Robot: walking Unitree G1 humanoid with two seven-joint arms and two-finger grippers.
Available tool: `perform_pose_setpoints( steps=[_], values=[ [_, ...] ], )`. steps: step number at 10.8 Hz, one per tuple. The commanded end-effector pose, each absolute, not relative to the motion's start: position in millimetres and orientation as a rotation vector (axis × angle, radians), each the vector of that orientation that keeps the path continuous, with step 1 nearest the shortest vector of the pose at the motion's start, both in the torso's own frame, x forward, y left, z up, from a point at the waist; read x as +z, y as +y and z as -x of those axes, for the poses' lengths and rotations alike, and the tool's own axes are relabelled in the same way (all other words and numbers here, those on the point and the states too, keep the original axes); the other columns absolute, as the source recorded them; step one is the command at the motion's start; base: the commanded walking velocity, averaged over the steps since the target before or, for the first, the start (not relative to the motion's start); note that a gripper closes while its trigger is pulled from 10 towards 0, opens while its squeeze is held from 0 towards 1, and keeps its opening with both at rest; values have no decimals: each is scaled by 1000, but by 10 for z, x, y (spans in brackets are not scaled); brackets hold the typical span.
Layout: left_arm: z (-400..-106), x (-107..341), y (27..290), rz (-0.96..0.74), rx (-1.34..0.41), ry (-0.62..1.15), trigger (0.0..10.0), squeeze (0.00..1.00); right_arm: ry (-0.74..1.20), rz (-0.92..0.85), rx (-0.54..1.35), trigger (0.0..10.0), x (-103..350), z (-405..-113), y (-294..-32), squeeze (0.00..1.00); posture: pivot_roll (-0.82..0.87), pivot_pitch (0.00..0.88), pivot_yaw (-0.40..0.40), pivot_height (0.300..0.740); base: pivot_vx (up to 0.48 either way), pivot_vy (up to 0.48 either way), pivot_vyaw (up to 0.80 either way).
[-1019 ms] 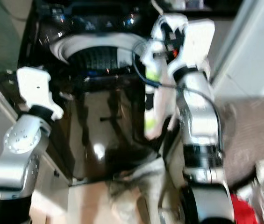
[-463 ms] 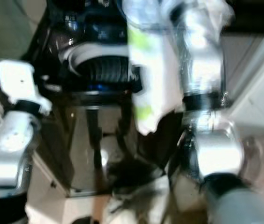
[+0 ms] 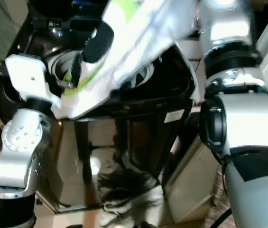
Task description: Clothes washing
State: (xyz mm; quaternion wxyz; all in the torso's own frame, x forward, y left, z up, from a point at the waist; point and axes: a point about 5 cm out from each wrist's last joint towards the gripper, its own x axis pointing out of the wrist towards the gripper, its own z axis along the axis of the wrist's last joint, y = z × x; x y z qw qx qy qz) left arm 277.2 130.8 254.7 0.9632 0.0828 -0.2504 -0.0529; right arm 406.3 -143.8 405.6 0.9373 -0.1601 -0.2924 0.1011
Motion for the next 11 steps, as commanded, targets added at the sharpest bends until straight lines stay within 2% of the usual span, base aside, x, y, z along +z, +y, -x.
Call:
perform_pose_setpoints(
  steps=[1, 4, 5, 7, 8, 10, 11],
  values=[
    [-2756, 2576, 1358, -192, -78, -521, 10000, 0, -500, 369, 205, 10000, 3805, -4154, -1340, 0, 46, 0, -77, 732, 0, 0, 0],
    [-2707, 2590, 1362, -206, -67, -532, 10000, 0, -157, 430, 201, 10000, 2751, -4273, -1312, 0, 75, 0, -87, 732, 0, 0, 0],
    [-2694, 2587, 1374, -208, -64, -528, 10000, 0, -83, 394, 204, 10000, 2499, -4256, -1295, 0, 84, 0, -91, 732, 0, 0, 0],
    [-2676, 2585, 1389, -211, -63, -523, 10000, 0, -47, 286, 213, 10000, 2373, -4241, -1247, 0, 88, 0, -93, 732, 0, 0, 0],
    [-2669, 2577, 1394, -212, -65, -517, 10000, 0, -42, 174, 194, 10000, 2378, -4245, -1249, 1000, 88, 0, -96, 732, 0, 0, 0],
    [-2684, 2536, 1394, -213, -71, -491, 10000, 0, -99, -26, 162, 10000, 2524, -4260, -1254, 1000, 79, 0, -94, 732, 0, 0, 0],
    [-2695, 2512, 1394, -226, -71, -475, 10000, 0, -137, -47, 149, 10000, 2606, -4264, -1278, 1000, 74, 0, -93, 732, 0, 0, 0]
  ],
)
